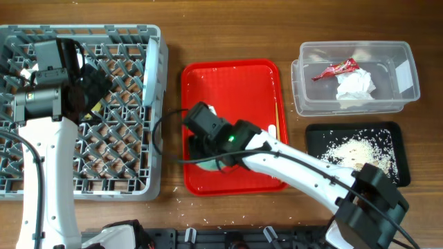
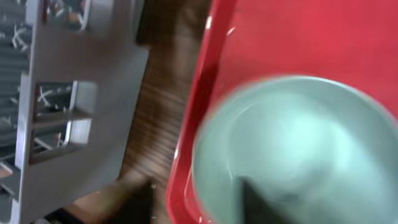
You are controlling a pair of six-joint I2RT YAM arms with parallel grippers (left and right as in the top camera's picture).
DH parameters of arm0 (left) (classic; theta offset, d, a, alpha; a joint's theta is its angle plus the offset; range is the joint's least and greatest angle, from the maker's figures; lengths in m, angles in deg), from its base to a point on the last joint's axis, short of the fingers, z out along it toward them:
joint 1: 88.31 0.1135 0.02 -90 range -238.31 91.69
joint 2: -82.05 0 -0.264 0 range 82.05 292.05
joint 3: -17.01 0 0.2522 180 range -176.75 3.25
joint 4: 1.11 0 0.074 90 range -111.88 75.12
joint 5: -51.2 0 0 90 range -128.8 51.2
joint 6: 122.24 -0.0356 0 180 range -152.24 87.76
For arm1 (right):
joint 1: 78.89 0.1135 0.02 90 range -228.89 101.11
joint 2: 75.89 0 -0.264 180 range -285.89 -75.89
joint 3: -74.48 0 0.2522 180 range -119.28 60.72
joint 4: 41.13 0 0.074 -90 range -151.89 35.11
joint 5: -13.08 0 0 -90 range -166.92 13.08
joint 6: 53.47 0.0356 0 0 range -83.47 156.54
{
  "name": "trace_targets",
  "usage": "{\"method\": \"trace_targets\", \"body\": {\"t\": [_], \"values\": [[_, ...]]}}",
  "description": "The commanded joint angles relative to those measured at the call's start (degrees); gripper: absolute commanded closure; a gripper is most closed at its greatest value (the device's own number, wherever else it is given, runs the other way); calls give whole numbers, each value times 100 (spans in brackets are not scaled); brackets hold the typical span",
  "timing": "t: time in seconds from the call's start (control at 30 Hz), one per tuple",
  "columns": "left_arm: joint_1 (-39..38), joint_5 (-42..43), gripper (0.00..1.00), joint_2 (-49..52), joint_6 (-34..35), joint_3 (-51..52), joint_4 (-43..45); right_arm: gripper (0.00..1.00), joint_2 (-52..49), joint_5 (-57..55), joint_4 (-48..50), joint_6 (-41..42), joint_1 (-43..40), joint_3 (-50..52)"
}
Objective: Sort waste into correct bins and load items into the dishwasher rack
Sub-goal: 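Set the empty bowl back on the red tray and release, then grasp the empty pale-green bowl on the red tray with the left gripper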
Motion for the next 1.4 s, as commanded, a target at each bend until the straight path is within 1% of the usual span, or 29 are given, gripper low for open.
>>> {"method": "trace_targets", "body": {"t": [0.0,0.1,0.13,0.2,0.3,0.37,0.47,0.5,0.53,0.6,0.63,0.67,0.7,0.73,0.77,0.8,0.87,0.9,0.93,1.0,1.03,1.07,1.1,1.13,1.17,1.2,1.23,1.3,1.37], "values": [[17,-15,0,-72,-70,-7,13,18,35,37,-98,-15,46,-57],[17,-15,0,-72,-70,-7,13,10,365,-105,-621,-236,-120,-426],[17,-15,0,-72,-70,-7,13,1,568,-396,-984,-345,-319,-702],[17,-15,0,-72,-70,-7,13,0,1056,-1121,-1665,-321,-931,-1119],[17,-15,0,-72,-70,-7,13,0,1956,-1574,-2308,-323,-2647,-1322],[17,-15,0,-74,-70,-7,13,0,2312,-2004,-2697,-317,-4092,-1322],[17,-15,0,-72,-70,-7,13,0,2291,-1967,-2660,-306,-5202,-1314],[17,4,0,-72,-63,-7,83,0,2271,-1967,-2662,-304,-5375,-1305],[17,431,0,-72,-66,-7,208,0,2253,-1967,-2658,-304,-5475,-1305],[17,1982,0,-72,-66,-7,179,0,2232,-1965,-2660,-304,-5508,-1305],[15,3362,0,-74,-72,-7,63,0,2229,-1965,-2660,-304,-5506,-1305],[-68,4382,0,-57,-72,7,-37,0,2229,-1965,-2660,-304,-5506,-1305],[-240,4715,0,-55,-72,17,-33,0,2229,-1965,-2660,-304,-5506,-1305],[-494,4767,0,-55,-76,17,-35,0,2229,-1965,-2660,-302,-5506,-1305],[-1091,4660,1,-55,-302,17,-20,0,2229,-1965,-2660,-304,-5506,-1305],[-1620,4325,2,-35,-374,17,-15,0,2229,-1965,-2660,-304,-5506,-1305],[-2828,3195,0,57,-365,61,63,0,2229,-1965,-2660,-302,-5506,-1305],[-3480,2625,0,181,-251,129,216,0,2229,-1965,-2660,-306,-5506,-1305],[-3978,2087,0,345,72,177,306,1,2229,-1965,-2660,-304,-5506,-1305],[-4688,1169,0,791,789,192,337,0,2229,-1965,-2660,-302,-5506,-1305],[-5010,1119,0,1161,835,192,417,0,2229,-1965,-2660,-304,-5506,-1305],[-5147,1134,14,1331,835,192,476,0,2229,-1965,-2660,-304,-5506,-1305],[-5348,1137,41,1635,837,192,542,0,2229,-1965,-2660,-302,-5506,-1305],[-5510,1134,47,1902,841,195,557,0,2229,-1965,-2660,-302,-5506,-1305],[-5637,1123,48,2138,892,195,560,0,2229,-1965,-2660,-302,-5506,-1305],[-5748,1080,50,2417,1082,195,560,0,2229,-1965,-2660,-304,-5506,-1305],[-5810,992,54,2594,1261,195,555,0,2229,-1965,-2660,-306,-5506,-1305],[-5914,704,53,3185,1749,192,560,0,2229,-1965,-2660,-304,-5506,-1305],[-5914,566,57,3436,1781,195,608,0,2229,-1965,-2660,-304,-5506,-1305]]}}
